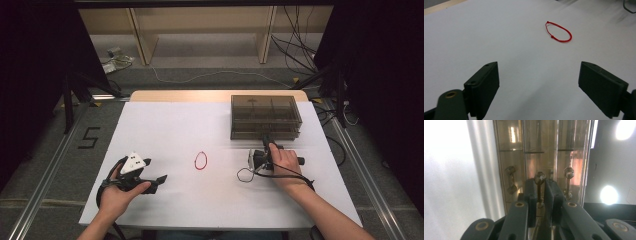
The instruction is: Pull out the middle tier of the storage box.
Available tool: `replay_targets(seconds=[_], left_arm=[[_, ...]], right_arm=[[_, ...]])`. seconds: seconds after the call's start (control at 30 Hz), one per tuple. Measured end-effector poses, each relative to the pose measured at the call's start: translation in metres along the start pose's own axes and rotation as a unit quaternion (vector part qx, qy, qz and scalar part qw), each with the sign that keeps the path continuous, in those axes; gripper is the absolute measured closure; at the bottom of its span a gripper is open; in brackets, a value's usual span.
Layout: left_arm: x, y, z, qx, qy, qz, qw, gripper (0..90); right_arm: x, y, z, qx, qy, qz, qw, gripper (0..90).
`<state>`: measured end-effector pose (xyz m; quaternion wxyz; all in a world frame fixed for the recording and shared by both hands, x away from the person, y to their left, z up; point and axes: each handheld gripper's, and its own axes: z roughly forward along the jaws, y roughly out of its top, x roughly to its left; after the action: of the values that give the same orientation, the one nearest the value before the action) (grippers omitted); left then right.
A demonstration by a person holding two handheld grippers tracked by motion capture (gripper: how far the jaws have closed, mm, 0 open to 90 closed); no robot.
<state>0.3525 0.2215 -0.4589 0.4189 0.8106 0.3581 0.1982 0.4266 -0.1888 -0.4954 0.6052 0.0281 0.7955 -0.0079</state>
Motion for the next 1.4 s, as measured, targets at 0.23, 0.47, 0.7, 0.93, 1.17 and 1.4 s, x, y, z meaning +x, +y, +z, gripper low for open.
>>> replay_targets(seconds=[0.23,0.47,0.7,0.93,1.17,1.4], left_arm=[[-0.0001,-0.0001,-0.0001,0.000,0.000,0.000,1.0000,17.0],[-0.0002,-0.0002,-0.0001,-0.001,0.000,0.001,1.0000,17.0],[-0.0002,-0.0003,-0.0001,0.000,0.000,0.002,1.0000,17.0],[-0.0003,-0.0003,-0.0002,-0.001,0.000,0.002,1.0000,17.0],[-0.0009,-0.0002,0.0001,-0.002,-0.002,0.003,1.0000,16.9],[-0.0006,-0.0002,0.0001,-0.002,-0.002,0.002,1.0000,16.9]], right_arm=[[0.0003,0.0002,-0.0017,0.002,0.002,0.002,1.0000,81.4],[0.0004,0.0001,-0.0042,0.004,0.004,0.006,1.0000,81.3],[0.0008,-0.0001,-0.0059,0.004,0.004,0.007,1.0000,81.3],[0.0005,-0.0001,-0.0069,0.005,0.007,0.008,0.9999,81.3],[0.0004,-0.0005,-0.0073,0.001,0.007,0.008,0.9999,81.2],[0.0007,-0.0007,-0.0086,0.001,0.008,0.012,0.9999,81.1]])
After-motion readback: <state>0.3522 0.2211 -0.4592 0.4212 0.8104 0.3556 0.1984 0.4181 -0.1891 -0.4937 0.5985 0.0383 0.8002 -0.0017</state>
